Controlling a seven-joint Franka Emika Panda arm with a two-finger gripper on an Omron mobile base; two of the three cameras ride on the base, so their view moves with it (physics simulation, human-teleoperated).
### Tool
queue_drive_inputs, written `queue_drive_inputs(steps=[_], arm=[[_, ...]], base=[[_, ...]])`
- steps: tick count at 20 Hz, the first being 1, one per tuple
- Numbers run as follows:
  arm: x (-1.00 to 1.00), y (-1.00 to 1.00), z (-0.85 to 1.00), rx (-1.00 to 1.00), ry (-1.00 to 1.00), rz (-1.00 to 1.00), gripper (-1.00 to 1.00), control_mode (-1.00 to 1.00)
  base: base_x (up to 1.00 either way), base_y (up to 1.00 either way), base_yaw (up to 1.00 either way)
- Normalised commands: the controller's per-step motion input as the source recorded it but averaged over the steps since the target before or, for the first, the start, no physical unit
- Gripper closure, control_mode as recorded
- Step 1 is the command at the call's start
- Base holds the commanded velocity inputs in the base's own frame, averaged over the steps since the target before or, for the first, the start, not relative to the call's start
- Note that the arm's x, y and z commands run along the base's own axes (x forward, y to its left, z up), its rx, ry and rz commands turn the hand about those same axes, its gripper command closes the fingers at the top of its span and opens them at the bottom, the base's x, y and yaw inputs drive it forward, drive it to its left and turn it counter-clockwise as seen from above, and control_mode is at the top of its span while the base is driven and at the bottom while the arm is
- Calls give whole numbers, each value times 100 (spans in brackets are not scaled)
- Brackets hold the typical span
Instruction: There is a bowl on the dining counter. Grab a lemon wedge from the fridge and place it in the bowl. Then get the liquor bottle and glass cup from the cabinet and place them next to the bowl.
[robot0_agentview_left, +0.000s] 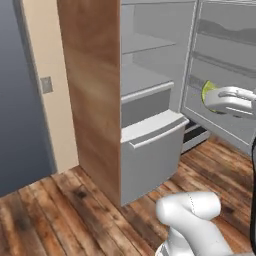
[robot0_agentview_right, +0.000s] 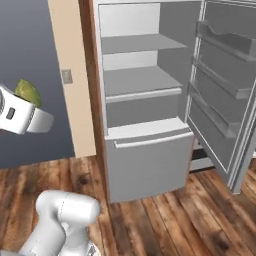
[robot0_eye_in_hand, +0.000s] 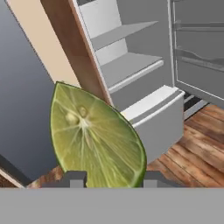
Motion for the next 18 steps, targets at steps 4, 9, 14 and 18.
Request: queue_drive_inputs(steps=[4,9,14,18], arm=[[0,0,0,0,0,0,100,100],[0,0,0,0,0,0,100,100],[0,0,0,0,0,0,100,100],[0,0,0,0,0,0,100,100]], base=[[-66,-1,-79],[-56,-11,-79],[-52,-20,-77],[-51,-23,-77]])
